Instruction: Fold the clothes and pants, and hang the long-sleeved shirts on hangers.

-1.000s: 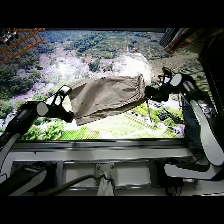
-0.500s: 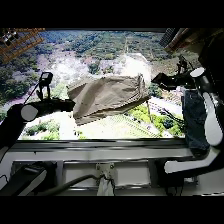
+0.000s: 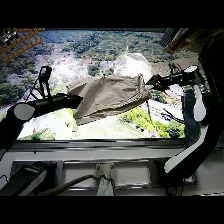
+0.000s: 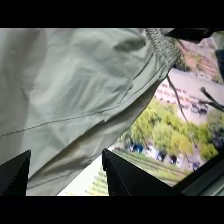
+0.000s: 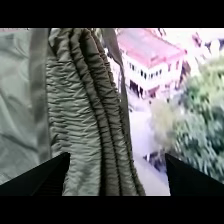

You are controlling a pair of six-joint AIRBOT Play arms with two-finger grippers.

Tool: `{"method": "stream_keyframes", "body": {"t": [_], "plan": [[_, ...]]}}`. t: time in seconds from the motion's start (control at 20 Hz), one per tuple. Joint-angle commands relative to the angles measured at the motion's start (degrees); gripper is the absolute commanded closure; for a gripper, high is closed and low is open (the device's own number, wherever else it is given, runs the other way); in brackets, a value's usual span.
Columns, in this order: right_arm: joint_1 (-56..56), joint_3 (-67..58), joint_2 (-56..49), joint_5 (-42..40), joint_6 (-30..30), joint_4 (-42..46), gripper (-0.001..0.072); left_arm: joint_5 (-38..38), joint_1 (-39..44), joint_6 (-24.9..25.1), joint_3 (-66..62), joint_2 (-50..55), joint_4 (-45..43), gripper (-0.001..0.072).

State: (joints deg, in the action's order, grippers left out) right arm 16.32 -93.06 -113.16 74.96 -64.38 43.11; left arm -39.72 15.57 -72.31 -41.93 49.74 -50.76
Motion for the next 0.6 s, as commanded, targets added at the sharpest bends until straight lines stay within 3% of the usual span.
{"method": "stream_keyframes", "body": {"t": [0.0, 0.15, 0.25, 0.35, 0.5, 0.55], "plan": [[-0.1, -2.1, -3.8, 2.1, 0.4, -2.0, 0.0010, 1.6, 0.1, 0.8, -0.1, 0.0, 1.1, 0.0225], [-0.7, -2.1, -4.2, 2.7, 0.4, -3.1, 0.0020, 3.8, 0.1, 0.9, -0.1, 0.0, 1.1, 0.0226], [-1.5, -1.9, -4.2, 3.2, 0.5, -4.8, 0.0077, 4.8, 0.1, 0.8, -0.1, 0.4, 1.1, 0.0226], [-2.9, -1.0, -4.2, 3.3, 0.5, -5.5, 0.0085, 4.8, 0.1, 0.8, -0.1, 1.6, 1.2, 0.0227], [-4.8, 1.2, -4.1, 3.6, 0.5, -6.3, 0.0148, 4.8, 0.1, 0.8, -0.1, 2.6, 1.3, 0.0226], [-5.3, 1.7, -4.0, 3.7, 0.5, -6.5, 0.0205, 4.8, 0.1, 0.8, -0.1, 2.6, 1.3, 0.0226]]}}
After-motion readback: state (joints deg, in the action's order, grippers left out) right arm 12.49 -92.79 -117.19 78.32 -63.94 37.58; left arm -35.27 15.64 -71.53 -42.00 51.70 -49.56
